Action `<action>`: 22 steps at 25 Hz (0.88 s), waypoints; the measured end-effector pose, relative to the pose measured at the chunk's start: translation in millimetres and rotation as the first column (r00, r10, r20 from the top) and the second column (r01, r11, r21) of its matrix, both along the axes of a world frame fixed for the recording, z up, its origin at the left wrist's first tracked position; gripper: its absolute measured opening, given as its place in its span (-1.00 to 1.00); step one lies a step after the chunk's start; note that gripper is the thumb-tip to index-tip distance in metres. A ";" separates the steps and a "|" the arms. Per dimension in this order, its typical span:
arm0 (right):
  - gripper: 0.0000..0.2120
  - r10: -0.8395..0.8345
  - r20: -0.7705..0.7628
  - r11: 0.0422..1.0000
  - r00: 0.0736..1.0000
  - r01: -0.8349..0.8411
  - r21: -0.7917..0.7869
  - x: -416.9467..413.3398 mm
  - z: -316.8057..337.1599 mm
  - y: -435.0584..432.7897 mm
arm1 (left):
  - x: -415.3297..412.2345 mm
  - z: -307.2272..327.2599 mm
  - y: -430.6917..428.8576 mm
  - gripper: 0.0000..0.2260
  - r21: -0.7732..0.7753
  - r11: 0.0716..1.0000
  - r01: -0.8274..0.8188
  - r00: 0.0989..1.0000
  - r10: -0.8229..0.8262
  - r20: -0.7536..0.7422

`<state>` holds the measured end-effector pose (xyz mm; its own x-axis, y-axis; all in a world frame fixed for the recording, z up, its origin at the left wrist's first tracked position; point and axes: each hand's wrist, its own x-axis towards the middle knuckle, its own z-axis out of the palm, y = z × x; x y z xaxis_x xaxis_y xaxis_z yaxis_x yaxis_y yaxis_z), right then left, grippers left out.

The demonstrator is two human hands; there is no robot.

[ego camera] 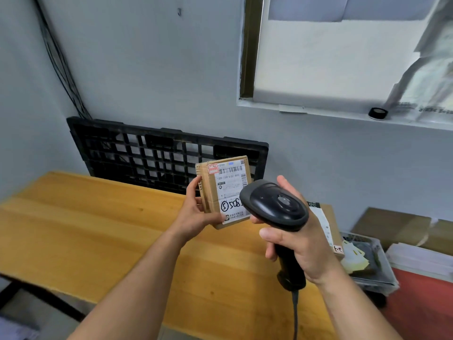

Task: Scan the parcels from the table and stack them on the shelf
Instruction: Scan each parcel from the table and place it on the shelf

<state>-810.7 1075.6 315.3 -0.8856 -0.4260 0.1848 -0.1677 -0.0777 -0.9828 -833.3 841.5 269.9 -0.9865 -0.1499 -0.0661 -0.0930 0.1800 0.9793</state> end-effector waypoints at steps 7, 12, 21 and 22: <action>-0.05 -0.022 0.003 0.999 1.000 0.022 -0.049 7.9 9.7 6.2 | -3.8 3.4 4.5 0.00 -0.027 0.999 -0.030 0.999 0.029 -0.030; -0.07 -0.019 0.008 0.998 1.000 0.019 -0.054 10.0 9.8 14.6 | -2.6 6.7 11.7 0.01 -0.040 0.998 -0.044 0.998 0.042 -0.042; 0.02 0.026 0.010 0.999 1.000 -0.026 -0.032 17.6 9.1 33.0 | 16.6 9.6 22.7 0.01 -0.075 0.990 -0.117 0.992 0.113 -0.051; 0.03 0.029 -0.006 0.999 1.000 -0.029 -0.020 18.3 8.3 34.2 | 21.2 9.5 23.4 0.01 -0.075 0.989 -0.128 0.991 0.124 -0.052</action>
<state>-792.5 1109.8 323.6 -0.8719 -0.4475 0.1988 -0.1711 -0.1018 -0.9800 -812.1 864.9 279.4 -0.9611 -0.2760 -0.0032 -0.0737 0.2454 0.9666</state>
